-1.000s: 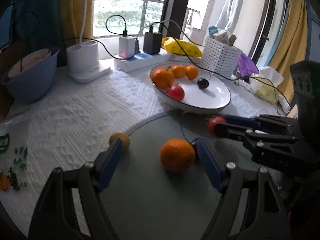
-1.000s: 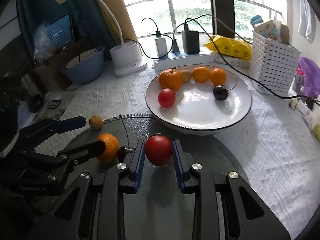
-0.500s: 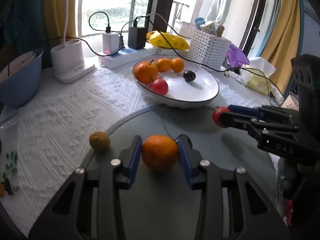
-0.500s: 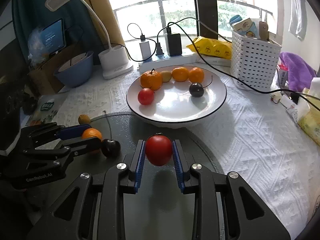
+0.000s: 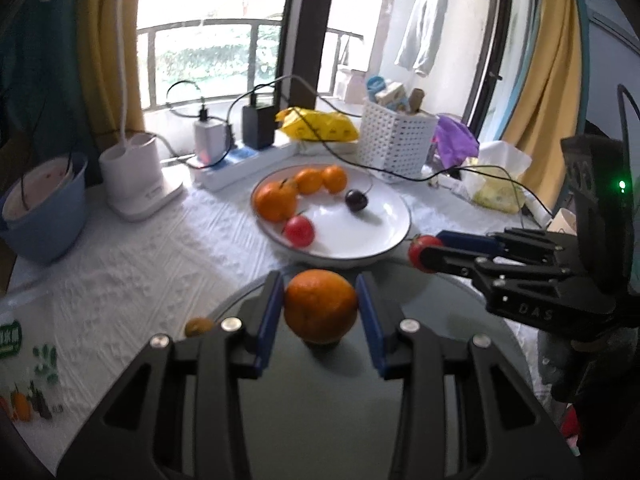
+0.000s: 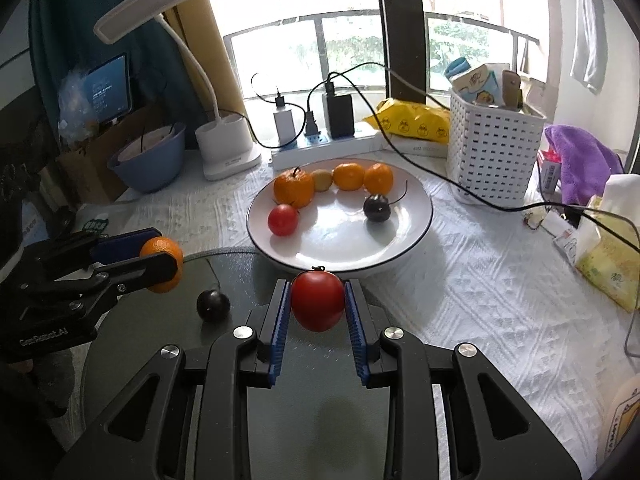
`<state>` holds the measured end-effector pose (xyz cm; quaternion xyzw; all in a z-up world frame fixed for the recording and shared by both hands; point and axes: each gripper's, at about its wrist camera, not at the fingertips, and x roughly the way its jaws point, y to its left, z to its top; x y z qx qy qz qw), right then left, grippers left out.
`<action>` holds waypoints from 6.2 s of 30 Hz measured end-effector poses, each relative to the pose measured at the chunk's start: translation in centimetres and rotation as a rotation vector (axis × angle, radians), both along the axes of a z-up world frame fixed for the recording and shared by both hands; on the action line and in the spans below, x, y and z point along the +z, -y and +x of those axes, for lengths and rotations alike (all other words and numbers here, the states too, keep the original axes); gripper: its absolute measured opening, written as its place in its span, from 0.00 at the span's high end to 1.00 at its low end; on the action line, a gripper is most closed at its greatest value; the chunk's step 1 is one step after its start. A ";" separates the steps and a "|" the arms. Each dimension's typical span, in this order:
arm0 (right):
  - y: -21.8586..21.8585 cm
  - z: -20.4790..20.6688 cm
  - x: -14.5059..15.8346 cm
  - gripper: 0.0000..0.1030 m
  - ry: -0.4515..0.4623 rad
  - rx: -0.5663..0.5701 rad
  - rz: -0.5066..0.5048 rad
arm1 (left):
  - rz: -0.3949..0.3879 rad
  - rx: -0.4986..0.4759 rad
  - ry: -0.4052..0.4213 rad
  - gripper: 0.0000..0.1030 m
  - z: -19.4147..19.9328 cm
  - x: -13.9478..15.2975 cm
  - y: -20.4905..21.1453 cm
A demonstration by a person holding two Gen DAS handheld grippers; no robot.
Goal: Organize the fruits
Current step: 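Carry the tomato with the right gripper while the left carries the orange over the plate, then open the right gripper over the plate while the left releases the orange there, then withdraw both open grippers from the plate back over the glass tray, then grasp a dark cherry with the right gripper while the left grasps a small yellow-brown fruit, then carry the cherry onto the plate with the right gripper while the left carries the small fruit there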
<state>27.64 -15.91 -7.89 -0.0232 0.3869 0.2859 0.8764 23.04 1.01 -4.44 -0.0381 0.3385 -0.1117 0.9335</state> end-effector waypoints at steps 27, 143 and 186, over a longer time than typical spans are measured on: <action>0.8 4.6 -0.2 0.71 0.014 -0.031 0.039 | 0.026 -0.042 -0.030 0.62 7.1 -1.3 2.8; -3.1 -0.7 -1.0 0.70 -0.052 0.015 -0.012 | 0.081 -0.023 -0.060 0.75 1.5 -1.6 -0.6; 3.5 2.7 -0.5 0.70 -0.040 -0.105 0.060 | 0.065 -0.059 -0.077 0.72 8.0 -1.9 3.6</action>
